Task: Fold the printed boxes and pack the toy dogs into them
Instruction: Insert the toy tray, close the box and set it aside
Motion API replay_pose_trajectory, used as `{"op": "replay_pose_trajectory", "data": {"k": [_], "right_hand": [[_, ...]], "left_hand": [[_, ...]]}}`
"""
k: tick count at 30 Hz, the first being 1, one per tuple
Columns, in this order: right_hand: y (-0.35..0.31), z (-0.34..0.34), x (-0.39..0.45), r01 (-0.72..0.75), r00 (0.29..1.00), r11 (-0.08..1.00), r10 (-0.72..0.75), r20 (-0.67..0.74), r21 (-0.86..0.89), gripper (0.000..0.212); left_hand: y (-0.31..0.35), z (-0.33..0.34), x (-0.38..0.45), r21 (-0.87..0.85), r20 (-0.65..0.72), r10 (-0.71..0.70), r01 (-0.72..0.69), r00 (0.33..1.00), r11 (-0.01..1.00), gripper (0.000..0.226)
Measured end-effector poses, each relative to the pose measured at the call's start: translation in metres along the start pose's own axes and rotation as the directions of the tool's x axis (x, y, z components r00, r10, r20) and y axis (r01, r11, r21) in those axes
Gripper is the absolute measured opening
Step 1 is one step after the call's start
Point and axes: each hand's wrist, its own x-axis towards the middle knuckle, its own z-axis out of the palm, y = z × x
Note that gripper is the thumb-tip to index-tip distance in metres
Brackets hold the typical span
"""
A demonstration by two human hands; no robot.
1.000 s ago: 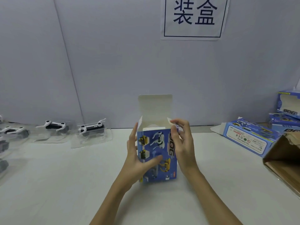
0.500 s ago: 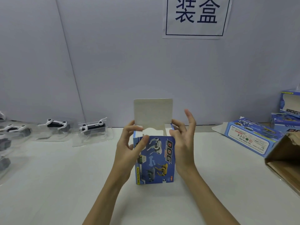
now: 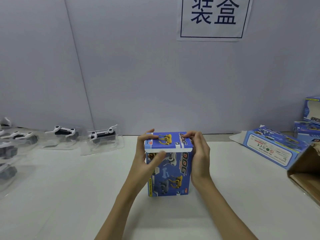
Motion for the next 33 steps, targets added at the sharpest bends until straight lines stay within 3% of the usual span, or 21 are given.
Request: {"op": "replay_pose_trajectory", "data": {"k": [3,6,8,11,13,14,16,18,20,23,25,27,30,33], "right_hand": [[0.006,0.001,-0.001,0.022,1.0,1.0,-0.022,0.01,0.013,0.026],[0.01,0.0,-0.004,0.079,0.995,0.997,-0.079,0.056,0.017,0.028],[0.013,-0.001,-0.006,0.061,0.995,0.998,-0.061,0.08,0.0,0.036],[0.018,-0.004,-0.006,0.064,0.993,0.996,-0.058,0.107,-0.056,0.046],[0.02,-0.003,-0.006,0.098,0.99,0.983,-0.081,0.114,-0.157,0.041],[0.022,-0.002,-0.005,0.113,0.99,0.967,-0.09,0.107,-0.23,0.034],[0.028,0.0,-0.005,0.102,0.995,0.934,-0.09,0.052,-0.343,0.018],[0.034,0.002,-0.004,0.017,0.998,0.927,-0.039,-0.052,-0.374,0.023],[0.037,0.0,-0.001,-0.081,0.985,0.934,0.022,-0.169,-0.349,0.026],[0.041,-0.01,0.004,-0.18,0.947,0.929,0.076,-0.312,-0.323,0.025],[0.043,-0.016,0.006,-0.175,0.94,0.898,0.03,-0.341,-0.404,0.023],[0.043,-0.015,0.002,-0.091,0.959,0.859,-0.061,-0.277,-0.504,0.024],[0.042,0.001,-0.008,0.117,0.977,0.792,-0.201,-0.076,-0.599,0.029],[0.044,0.032,-0.015,0.373,0.926,0.668,-0.313,0.212,-0.644,0.023]], "left_hand": [[-0.002,0.003,-0.002,-0.059,0.0,-0.061,0.061,0.998,0.996,0.041],[-0.009,0.008,-0.008,-0.057,-0.032,-0.086,0.084,0.996,0.995,0.078],[-0.012,0.011,-0.01,-0.087,-0.113,-0.105,0.096,0.988,0.992,0.084],[-0.012,0.007,-0.007,0.04,-0.228,-0.033,0.043,0.973,0.998,0.073],[-0.012,0.001,-0.006,0.24,-0.275,0.099,-0.031,0.956,0.97,0.074],[-0.011,-0.003,-0.005,0.393,-0.284,0.214,-0.09,0.935,0.915,0.076],[-0.014,-0.012,-0.003,0.69,-0.193,0.454,-0.209,0.87,0.693,0.086],[-0.02,-0.019,0.0,0.845,-0.027,0.54,-0.27,0.841,0.461,0.102],[-0.03,-0.021,-0.001,0.905,0.073,0.477,-0.26,0.876,0.338,0.105],[-0.049,-0.022,-0.01,0.92,0.147,0.265,-0.23,0.953,0.316,0.09],[-0.057,-0.021,-0.016,0.941,0.155,0.128,-0.186,0.98,0.282,0.083],[-0.062,-0.02,-0.017,0.95,0.147,0.094,-0.167,0.985,0.264,0.081],[-0.066,-0.018,-0.017,0.954,0.153,0.187,-0.195,0.97,0.23,0.059],[-0.068,-0.018,-0.016,0.953,0.182,0.214,-0.226,0.96,0.203,0.059]]}}
